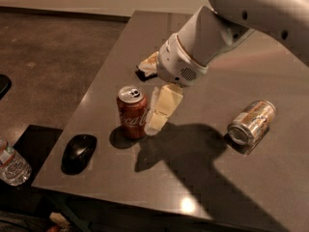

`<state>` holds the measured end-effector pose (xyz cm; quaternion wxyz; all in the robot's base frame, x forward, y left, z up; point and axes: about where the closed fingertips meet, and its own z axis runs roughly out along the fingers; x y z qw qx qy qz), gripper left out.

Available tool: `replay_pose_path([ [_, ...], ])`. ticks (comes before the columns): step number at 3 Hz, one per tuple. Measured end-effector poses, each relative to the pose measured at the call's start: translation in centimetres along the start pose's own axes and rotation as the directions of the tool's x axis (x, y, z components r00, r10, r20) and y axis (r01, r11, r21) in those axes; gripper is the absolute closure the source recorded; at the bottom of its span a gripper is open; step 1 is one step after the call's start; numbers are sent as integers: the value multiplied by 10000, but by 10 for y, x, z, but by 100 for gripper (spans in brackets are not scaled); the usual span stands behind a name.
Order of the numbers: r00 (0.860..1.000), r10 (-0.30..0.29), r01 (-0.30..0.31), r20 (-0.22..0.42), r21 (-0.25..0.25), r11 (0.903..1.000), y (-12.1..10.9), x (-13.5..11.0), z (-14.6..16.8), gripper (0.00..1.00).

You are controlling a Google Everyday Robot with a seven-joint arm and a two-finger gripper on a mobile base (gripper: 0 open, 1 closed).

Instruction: Move coke can near orange can

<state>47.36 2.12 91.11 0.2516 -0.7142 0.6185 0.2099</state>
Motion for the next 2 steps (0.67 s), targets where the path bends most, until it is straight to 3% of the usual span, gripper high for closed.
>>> replay_pose_path([
  [1, 9997, -22, 32, 225, -407, 9992, 6, -6, 9, 0],
  [2, 9990, 31, -2, 453, -631, 9980, 7, -15, 14, 18],
])
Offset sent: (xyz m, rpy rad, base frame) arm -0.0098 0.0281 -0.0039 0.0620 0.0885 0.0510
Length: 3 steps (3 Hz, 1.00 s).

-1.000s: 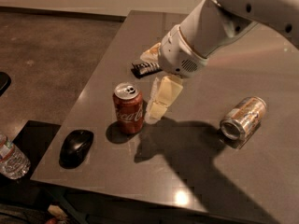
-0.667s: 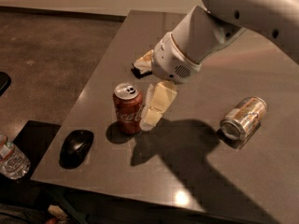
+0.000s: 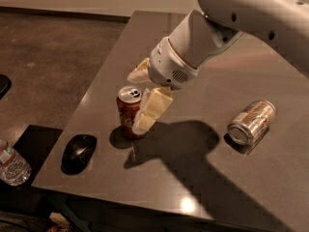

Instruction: Move coke can near orange can

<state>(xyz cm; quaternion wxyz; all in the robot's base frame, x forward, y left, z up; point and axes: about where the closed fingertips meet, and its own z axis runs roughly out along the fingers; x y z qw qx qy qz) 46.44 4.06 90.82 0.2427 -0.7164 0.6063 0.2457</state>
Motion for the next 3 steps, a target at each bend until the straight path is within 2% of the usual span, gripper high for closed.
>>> replay_pose_path([
  [2, 9993, 169, -166, 323, -83, 9998, 0, -6, 0, 64],
  [3, 9977, 484, -492, 475, 168, 9986, -6, -3, -15, 87],
])
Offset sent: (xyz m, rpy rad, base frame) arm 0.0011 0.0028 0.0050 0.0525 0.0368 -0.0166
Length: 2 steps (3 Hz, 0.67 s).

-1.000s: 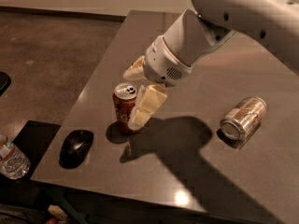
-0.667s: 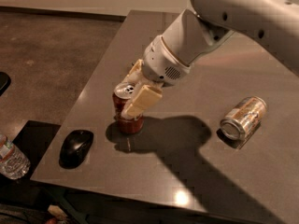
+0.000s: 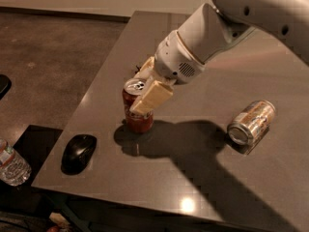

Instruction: Move coke can near orange can

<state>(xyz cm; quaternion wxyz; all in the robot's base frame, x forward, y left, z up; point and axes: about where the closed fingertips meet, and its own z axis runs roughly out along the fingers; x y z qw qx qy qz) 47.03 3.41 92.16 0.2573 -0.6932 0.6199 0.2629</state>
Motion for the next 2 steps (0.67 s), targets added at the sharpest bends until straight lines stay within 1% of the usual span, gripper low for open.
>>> replay_pose_path([
  [1, 9973, 738, -733, -48, 716, 9947, -15, 18, -29, 100],
  [2, 9884, 1512, -1474, -138, 1524, 9773, -31, 44, -57, 100],
])
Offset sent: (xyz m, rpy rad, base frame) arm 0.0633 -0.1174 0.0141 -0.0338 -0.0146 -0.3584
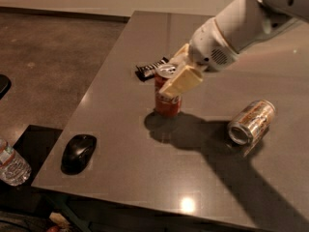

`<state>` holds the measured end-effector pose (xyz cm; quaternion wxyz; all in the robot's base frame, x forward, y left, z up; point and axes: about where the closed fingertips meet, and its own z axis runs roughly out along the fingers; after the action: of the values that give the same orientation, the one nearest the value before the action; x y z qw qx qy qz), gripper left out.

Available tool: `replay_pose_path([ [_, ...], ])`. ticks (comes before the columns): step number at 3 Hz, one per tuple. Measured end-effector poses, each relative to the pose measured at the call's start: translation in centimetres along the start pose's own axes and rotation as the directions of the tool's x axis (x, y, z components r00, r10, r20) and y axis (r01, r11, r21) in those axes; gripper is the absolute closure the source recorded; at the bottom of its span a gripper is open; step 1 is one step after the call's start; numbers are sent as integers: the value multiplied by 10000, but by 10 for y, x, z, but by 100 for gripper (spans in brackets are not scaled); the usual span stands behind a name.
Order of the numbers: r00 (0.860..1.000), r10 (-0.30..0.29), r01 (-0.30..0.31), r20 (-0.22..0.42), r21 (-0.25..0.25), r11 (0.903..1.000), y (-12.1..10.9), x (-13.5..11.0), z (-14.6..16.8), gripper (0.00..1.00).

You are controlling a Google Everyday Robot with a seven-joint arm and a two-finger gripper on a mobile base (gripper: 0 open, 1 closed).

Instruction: Move coke can near orange can

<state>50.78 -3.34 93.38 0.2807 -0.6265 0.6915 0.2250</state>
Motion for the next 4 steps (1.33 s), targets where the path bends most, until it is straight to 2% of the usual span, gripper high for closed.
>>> replay_pose_path([
  [1, 9971, 742, -727, -192, 699, 9949, -19, 29, -24, 100],
  [3, 9826, 1809, -1722, -431, 1559, 9726, -35, 79, -63, 100],
  [4, 9744, 2207, -2096, -426, 1828, 9605, -39, 99, -75, 81],
])
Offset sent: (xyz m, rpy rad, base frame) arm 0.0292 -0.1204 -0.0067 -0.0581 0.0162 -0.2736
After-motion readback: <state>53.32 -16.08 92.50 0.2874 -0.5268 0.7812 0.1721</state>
